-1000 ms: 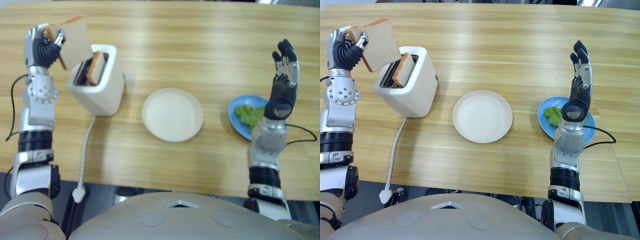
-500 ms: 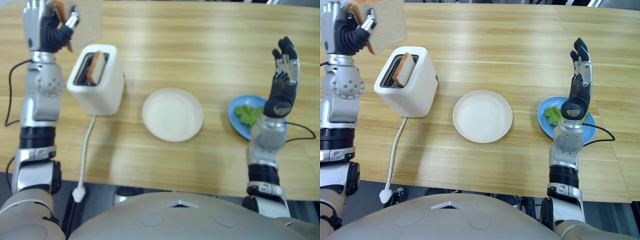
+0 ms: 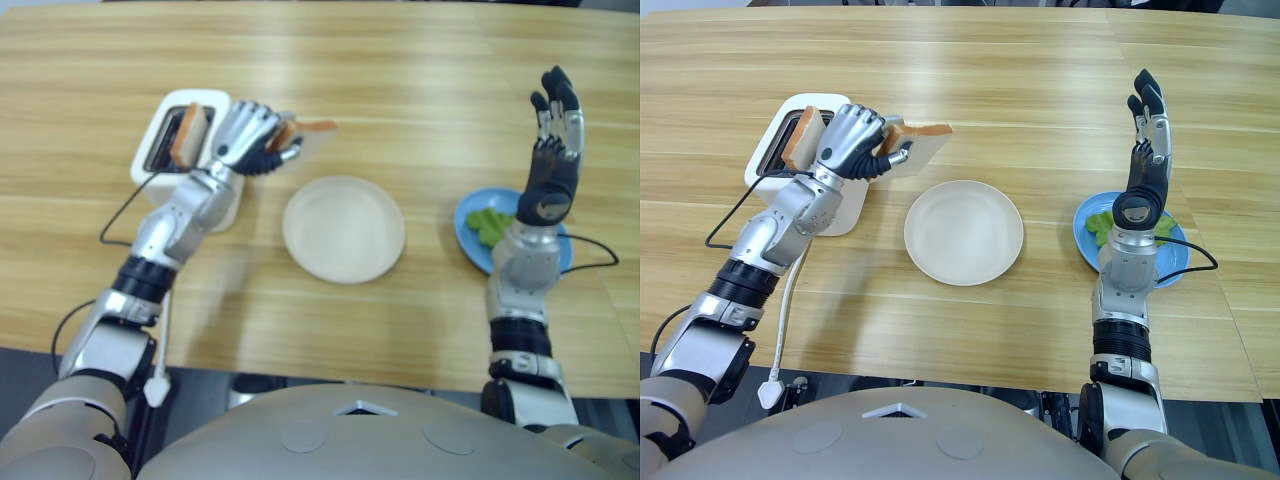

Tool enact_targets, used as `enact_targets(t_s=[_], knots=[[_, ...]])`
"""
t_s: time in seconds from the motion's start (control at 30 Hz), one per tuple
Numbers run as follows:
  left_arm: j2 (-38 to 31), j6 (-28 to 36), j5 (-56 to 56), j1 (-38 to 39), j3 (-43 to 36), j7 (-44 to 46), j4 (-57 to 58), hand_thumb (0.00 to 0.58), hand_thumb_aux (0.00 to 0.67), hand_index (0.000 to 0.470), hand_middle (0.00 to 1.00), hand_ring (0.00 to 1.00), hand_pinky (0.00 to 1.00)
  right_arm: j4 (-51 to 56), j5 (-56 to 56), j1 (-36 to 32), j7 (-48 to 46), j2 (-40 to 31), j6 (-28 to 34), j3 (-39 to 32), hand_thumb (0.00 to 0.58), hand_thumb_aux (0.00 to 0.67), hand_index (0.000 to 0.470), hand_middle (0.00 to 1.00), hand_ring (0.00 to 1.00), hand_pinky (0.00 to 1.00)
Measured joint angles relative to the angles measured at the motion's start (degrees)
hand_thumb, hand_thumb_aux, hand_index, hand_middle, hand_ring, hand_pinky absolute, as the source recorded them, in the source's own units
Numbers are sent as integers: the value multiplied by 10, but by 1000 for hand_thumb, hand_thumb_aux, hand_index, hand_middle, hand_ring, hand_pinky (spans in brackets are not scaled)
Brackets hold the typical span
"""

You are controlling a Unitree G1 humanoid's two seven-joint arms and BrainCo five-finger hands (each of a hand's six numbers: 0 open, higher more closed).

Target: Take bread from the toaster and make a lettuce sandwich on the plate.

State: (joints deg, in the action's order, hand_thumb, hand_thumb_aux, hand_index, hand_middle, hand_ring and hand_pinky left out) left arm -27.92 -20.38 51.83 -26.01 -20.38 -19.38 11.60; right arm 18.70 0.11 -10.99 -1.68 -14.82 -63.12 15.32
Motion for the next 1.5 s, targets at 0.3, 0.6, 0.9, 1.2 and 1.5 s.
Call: enact_targets(t_s=[0.3,0.6,0.9,1.2,1.5], knots=[[12,17,110,21,-71,-98,30,580,670,460,1000,1000,1000,13,0,-23,-7,0,0,-19,0,0,0,0,0,0],[38,40,157,25,-120,-159,60,580,670,460,1000,1000,1000,30,1,-31,-8,0,0,-23,0,0,0,0,0,0],[72,47,178,25,-169,-201,93,580,670,460,1000,1000,1000,38,2,-35,-8,0,-1,-35,0,0,0,0,0,0],[74,51,182,24,-186,-212,100,580,670,460,1000,1000,1000,40,2,-35,-8,2,-1,-41,0,0,0,0,0,0],[78,55,197,13,-216,-234,162,580,670,460,1000,1000,1000,40,2,-35,-7,2,-1,-41,0,0,0,0,0,0]])
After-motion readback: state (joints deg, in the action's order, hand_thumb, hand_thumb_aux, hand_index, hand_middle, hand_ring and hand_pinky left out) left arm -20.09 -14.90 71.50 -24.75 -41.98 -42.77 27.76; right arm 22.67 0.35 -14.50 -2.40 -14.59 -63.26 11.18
